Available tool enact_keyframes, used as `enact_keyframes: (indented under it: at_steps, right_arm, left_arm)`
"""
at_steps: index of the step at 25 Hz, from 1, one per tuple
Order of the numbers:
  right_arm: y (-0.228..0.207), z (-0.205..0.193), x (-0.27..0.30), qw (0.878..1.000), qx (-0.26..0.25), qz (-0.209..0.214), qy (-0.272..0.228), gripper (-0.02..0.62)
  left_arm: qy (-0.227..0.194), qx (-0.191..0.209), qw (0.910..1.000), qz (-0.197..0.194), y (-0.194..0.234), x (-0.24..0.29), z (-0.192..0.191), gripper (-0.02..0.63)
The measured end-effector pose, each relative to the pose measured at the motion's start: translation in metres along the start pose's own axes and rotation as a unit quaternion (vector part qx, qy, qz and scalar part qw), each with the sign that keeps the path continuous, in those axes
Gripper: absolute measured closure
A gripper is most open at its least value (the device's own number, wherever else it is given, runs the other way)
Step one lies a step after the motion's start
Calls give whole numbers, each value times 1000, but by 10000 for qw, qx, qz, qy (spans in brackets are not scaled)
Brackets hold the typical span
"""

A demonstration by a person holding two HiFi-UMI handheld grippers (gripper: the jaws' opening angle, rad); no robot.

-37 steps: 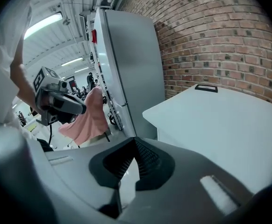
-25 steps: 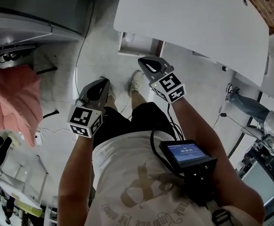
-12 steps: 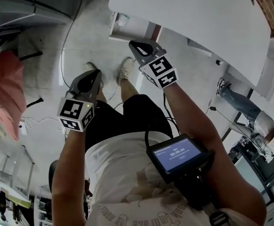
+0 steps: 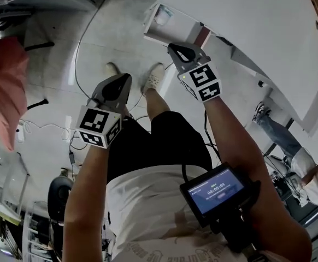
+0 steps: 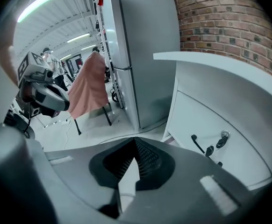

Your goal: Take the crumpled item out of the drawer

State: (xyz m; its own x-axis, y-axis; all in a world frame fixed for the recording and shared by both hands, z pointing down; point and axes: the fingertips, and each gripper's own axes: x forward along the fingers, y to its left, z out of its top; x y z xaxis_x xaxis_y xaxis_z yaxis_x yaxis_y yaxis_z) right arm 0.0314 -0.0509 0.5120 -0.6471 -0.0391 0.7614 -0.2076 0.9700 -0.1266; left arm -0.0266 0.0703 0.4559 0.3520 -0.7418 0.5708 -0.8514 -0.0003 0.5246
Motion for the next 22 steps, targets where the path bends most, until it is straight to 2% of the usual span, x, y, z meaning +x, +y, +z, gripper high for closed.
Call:
enact_keyframes:
  at_steps: [15,22]
  right_arm:
    - [-28,-55,59,9974,-282,-181,631,588]
    - [-43,-68,83,9956,-477,-138,791,588]
  left_arm:
    - [-138,-268,9994,-146,23,41,-51,601]
    - [-194,-385,9990,-125,41,59,-63,601]
